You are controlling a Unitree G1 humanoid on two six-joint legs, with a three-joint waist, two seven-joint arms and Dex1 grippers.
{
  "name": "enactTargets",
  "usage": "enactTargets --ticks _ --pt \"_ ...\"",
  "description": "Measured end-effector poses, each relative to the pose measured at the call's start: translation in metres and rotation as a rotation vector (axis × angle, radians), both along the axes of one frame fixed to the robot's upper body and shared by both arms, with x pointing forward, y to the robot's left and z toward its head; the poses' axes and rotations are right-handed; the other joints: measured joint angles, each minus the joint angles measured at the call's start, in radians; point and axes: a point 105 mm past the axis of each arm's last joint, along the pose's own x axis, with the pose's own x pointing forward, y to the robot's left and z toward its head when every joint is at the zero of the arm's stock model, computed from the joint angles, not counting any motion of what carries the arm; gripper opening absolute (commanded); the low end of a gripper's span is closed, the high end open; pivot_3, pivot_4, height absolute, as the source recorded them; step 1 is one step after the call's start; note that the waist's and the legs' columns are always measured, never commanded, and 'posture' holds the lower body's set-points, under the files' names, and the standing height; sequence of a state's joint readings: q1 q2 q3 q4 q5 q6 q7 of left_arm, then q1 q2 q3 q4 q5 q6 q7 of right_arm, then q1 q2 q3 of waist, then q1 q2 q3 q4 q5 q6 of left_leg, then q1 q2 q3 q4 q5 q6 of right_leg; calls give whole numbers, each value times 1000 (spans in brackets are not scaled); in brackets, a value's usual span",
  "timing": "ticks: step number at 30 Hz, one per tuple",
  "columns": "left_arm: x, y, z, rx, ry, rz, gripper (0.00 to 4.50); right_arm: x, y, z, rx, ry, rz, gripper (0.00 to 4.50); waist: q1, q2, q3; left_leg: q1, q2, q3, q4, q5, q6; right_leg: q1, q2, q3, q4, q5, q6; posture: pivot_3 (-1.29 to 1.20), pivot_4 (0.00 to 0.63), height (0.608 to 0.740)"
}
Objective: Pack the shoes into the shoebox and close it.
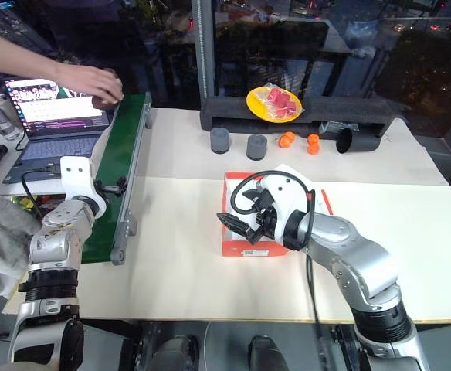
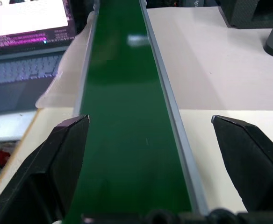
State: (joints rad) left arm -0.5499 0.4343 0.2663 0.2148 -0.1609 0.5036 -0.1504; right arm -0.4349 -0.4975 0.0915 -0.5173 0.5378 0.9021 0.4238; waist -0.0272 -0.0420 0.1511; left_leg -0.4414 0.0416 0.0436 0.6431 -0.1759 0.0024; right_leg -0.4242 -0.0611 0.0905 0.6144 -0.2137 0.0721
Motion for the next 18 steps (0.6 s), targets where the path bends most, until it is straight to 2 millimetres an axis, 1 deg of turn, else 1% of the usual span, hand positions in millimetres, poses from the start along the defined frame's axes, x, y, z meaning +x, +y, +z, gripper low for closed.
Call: enactTargets --ticks 4,9,13,18 --pt "0 0 0 -1 0 1 4500 3 -3 -7 -19 -16 -40 4481 6 0 0 0 0 0 0 0 0 0 0 0 0 0 0 0 150 740" --pt "0 -2 -2 -8 10 -2 4500 5 -1 -5 -2 -40 -60 4481 9 0 0 0 0 0 0 0 0 0 0 0 0 0 0 0 150 740" --pt "1 -6 -8 -16 67 -24 4500 5 3 -3 23 -41 -58 4481 10 0 0 0 0 0 0 0 0 0 0 0 0 0 0 0 150 740" --pt "8 -7 2 -41 113 -29 4500 3 5 -2 31 -38 -49 4481 10 0 0 0 0 0 0 0 0 0 1 0 0 0 0 0 150 740"
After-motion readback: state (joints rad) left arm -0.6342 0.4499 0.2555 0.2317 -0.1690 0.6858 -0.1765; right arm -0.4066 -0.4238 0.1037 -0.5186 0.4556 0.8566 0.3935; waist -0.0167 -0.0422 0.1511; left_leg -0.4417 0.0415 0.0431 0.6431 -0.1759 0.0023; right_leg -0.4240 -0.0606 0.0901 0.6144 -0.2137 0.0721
